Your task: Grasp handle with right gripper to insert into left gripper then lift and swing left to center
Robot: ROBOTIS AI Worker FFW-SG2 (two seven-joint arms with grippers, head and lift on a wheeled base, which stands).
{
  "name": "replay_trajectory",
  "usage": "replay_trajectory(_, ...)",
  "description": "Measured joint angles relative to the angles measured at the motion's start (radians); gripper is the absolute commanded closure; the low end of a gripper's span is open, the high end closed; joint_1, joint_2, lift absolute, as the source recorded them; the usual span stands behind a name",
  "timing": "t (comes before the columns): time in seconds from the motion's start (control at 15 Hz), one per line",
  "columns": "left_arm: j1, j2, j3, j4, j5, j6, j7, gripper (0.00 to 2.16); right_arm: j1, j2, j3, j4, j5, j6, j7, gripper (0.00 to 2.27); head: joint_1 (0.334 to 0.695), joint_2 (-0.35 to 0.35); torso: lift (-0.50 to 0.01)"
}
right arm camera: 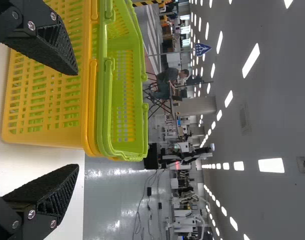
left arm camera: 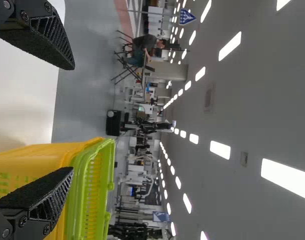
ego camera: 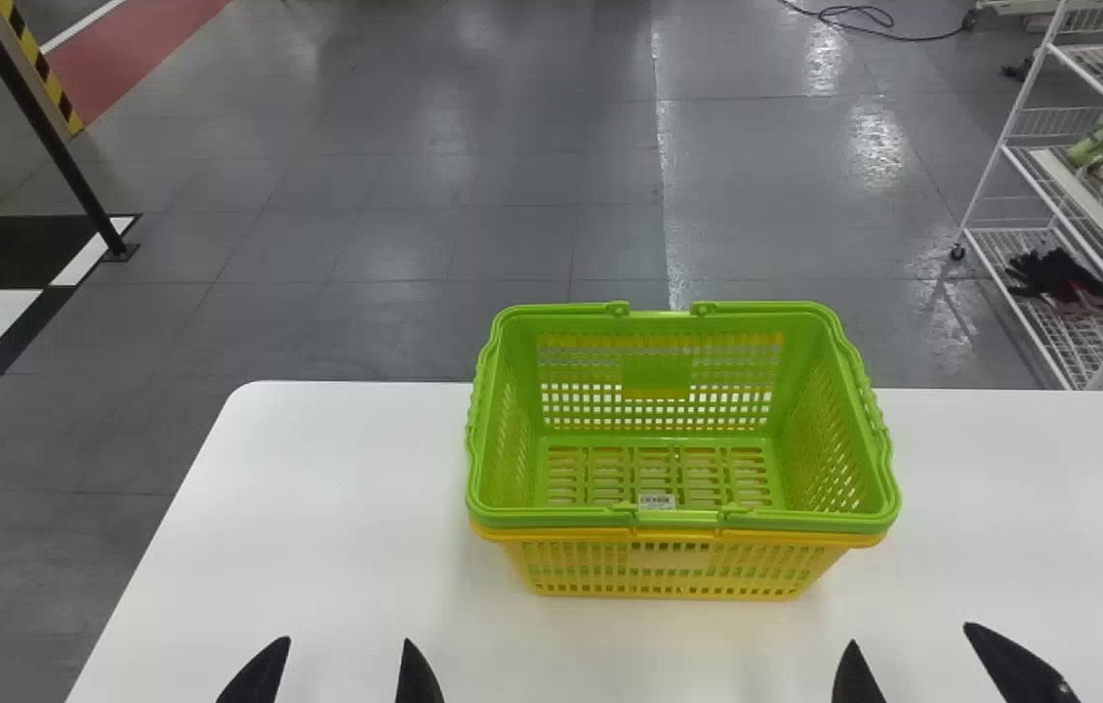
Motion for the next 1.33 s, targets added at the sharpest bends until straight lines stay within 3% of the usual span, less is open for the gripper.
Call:
replay_trajectory(0.67,-0.001,0.001,0.003,-0.017,0.005,0.028,-0.006,0.09,0.000,0.000,0.001,0.001,0.000,0.000,0.000,0.16,0.695,0.097,-0.093)
replay_trajectory(0.93,-0.001,0.015,0.054,-0.129,0.005,0.165,-0.040,0.11,0.000,-0.001,0.001,0.001,0.000,0.002,0.000,0.16,0.695,0.102,-0.093)
replay_trajectory(1.33,-0.026,0.048,0.219,-0.381,0.112,0.552,-0.179,0.10,0.011,-0.004,-0.002,-0.013,0.000,0.000,0.000,0.16,0.695,0.144,-0.093)
